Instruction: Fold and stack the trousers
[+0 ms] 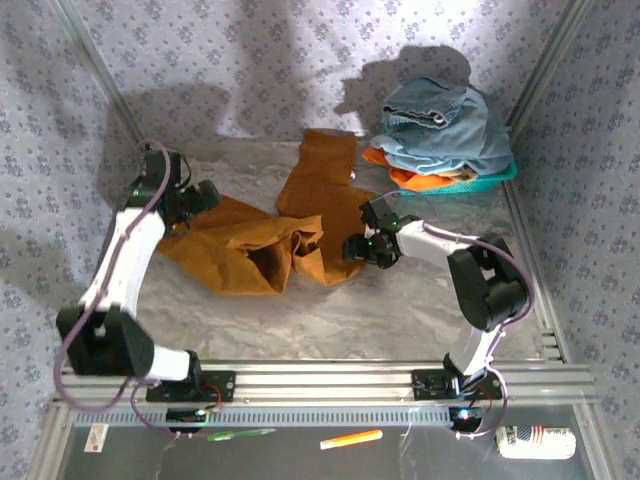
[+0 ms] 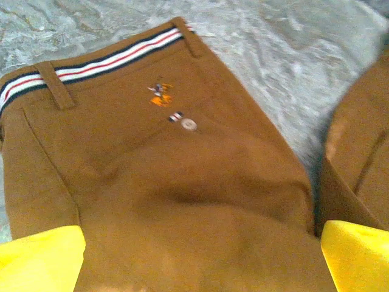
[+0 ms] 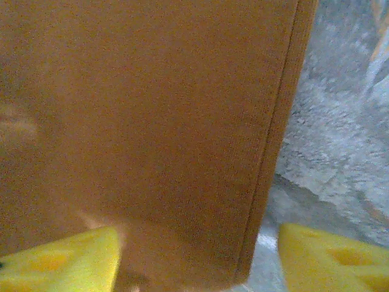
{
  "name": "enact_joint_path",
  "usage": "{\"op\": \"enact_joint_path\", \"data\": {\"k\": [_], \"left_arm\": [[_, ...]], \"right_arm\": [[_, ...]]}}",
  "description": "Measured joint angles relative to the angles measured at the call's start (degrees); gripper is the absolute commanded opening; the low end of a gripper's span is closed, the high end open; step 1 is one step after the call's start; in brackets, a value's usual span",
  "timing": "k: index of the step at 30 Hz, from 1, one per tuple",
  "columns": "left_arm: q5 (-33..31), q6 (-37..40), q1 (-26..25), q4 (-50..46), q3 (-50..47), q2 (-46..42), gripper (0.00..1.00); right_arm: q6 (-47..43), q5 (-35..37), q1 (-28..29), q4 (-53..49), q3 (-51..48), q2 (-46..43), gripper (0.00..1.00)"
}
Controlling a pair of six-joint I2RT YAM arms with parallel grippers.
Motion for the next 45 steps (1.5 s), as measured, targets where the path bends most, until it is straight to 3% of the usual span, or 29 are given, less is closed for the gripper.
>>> {"op": "enact_joint_path", "data": {"k": [6,15,22,27,30,32,36,38,40,43,45], "left_arm": [[-1.6,-2.6,-6.1,-2.5,-15.6,-16.3,1.00],[-2.6,-11.3,-23.3,-3.1,-31.7,-27.9,1.00],[-3.7,-17.6,-26.8,-0.8,-42.0,-31.8,1.00],[-4.2,-18.3,-27.1,5.3,-46.1,-30.3,0.99],[-5.1,-18.0,-27.4,9.7,-47.3,-27.7,0.91],[-5.7,-17.2,-27.6,13.1,-48.6,-27.0,0.77],[-8.5,-15.6,-27.7,18.6,-50.6,-26.6,0.45],[-10.3,-14.8,-27.7,20.7,-50.6,-25.4,0.39],[-11.6,-14.3,-27.7,22.7,-50.6,-23.6,0.24],[-12.8,-12.9,-27.7,24.0,-50.6,-21.9,0.00],[-13.3,-12.2,-27.7,23.9,-50.5,-21.8,0.00]], "right_arm": [[3.3,-1.4,-0.9,1.2,6.7,-2.8,0.86],[9.5,-6.7,0.5,7.3,10.4,-0.5,0.90],[9.4,-6.6,1.7,7.8,-4.2,-9.4,0.91],[4.8,-5.0,9.4,6.2,-10.0,-16.2,0.89],[0.9,-3.6,14.2,5.8,-10.5,-16.9,0.87],[-1.4,-2.1,16.1,5.6,-10.6,-16.3,0.84],[-6.7,1.7,19.5,4.5,-8.0,-11.1,0.70],[-8.8,3.1,20.2,3.9,-5.6,-7.8,0.54],[-10.6,4.4,20.3,3.7,-3.5,-5.2,0.33],[-11.9,6.0,20.2,3.3,-1.6,-3.9,0.09],[-12.3,7.0,20.2,2.9,-0.9,-3.9,0.00]]}}
